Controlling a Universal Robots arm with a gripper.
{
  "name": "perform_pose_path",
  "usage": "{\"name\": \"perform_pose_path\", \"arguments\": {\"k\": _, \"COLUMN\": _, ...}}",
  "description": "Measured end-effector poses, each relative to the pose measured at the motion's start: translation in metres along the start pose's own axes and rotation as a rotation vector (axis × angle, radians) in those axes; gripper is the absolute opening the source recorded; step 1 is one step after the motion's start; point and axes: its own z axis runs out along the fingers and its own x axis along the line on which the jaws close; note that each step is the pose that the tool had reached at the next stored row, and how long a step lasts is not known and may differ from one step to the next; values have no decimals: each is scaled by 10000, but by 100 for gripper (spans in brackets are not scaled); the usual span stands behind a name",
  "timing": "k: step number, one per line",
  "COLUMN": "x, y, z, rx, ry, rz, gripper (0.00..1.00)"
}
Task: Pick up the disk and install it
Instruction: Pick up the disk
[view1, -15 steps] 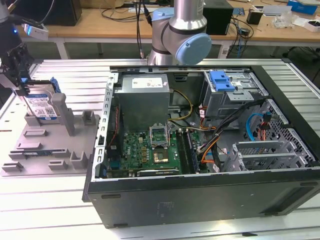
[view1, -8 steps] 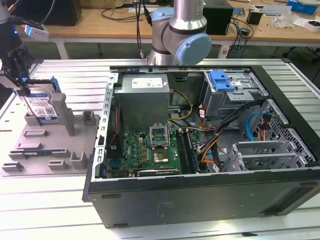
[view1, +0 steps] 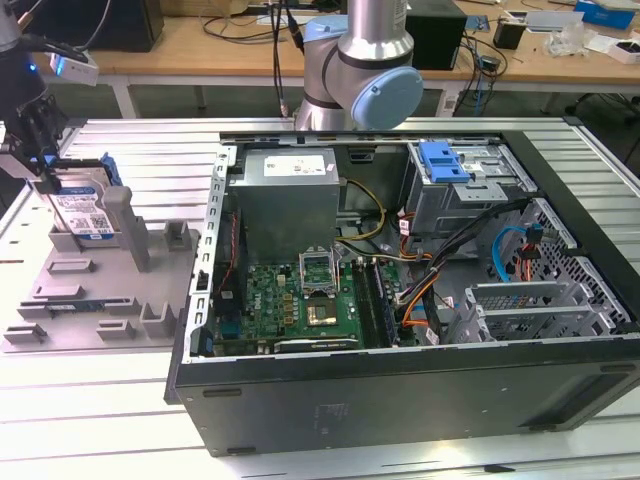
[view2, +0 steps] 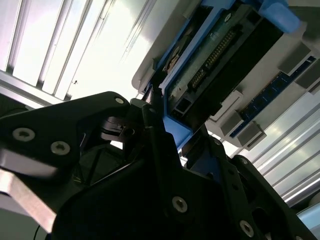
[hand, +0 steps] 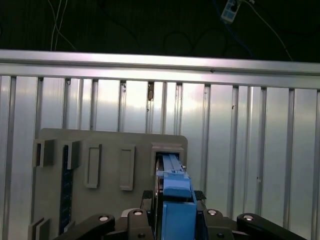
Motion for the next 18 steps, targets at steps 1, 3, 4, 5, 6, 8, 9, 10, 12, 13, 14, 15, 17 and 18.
{"name": "perform_pose_path", "arguments": {"k": 1, "x": 0, "y": 1, "z": 0, "rx": 0, "ry": 0, "rz": 1, "gripper": 41}}
{"name": "perform_pose_path", "arguments": {"k": 3, "x": 0, "y": 3, "z": 2, "rx": -1, "ry": 0, "rz": 0, "gripper": 37}}
{"name": "perform_pose_path", "arguments": {"k": 4, "x": 0, "y": 4, "z": 3, "rx": -1, "ry": 0, "rz": 1, "gripper": 37}}
{"name": "perform_pose_path", "arguments": {"k": 5, "x": 0, "y": 4, "z": 4, "rx": -1, "ry": 0, "rz": 3, "gripper": 37}}
{"name": "perform_pose_path", "arguments": {"k": 6, "x": 1, "y": 5, "z": 5, "rx": -1, "ry": 0, "rz": 2, "gripper": 37}}
{"name": "perform_pose_path", "arguments": {"k": 8, "x": 2, "y": 5, "z": 5, "rx": -1, "ry": 0, "rz": 0, "gripper": 37}}
{"name": "perform_pose_path", "arguments": {"k": 9, "x": 1, "y": 6, "z": 6, "rx": -1, "ry": 0, "rz": 1, "gripper": 37}}
{"name": "perform_pose_path", "arguments": {"k": 10, "x": 2, "y": 6, "z": 6, "rx": -1, "ry": 0, "rz": 1, "gripper": 37}}
{"name": "perform_pose_path", "arguments": {"k": 12, "x": 2, "y": 7, "z": 6, "rx": -2, "ry": 0, "rz": 2, "gripper": 37}}
{"name": "perform_pose_path", "arguments": {"k": 13, "x": 3, "y": 8, "z": 6, "rx": -2, "ry": 0, "rz": 2, "gripper": 37}}
{"name": "perform_pose_path", "arguments": {"k": 14, "x": 5, "y": 8, "z": 6, "rx": -2, "ry": 0, "rz": 1, "gripper": 37}}
{"name": "perform_pose_path", "arguments": {"k": 15, "x": 6, "y": 8, "z": 7, "rx": -1, "ry": 0, "rz": 1, "gripper": 37}}
{"name": "perform_pose_path", "arguments": {"k": 17, "x": 8, "y": 9, "z": 7, "rx": -1, "ry": -1, "rz": 1, "gripper": 37}}
{"name": "perform_pose_path", "arguments": {"k": 18, "x": 9, "y": 10, "z": 7, "rx": -1, "ry": 0, "rz": 1, "gripper": 37}}
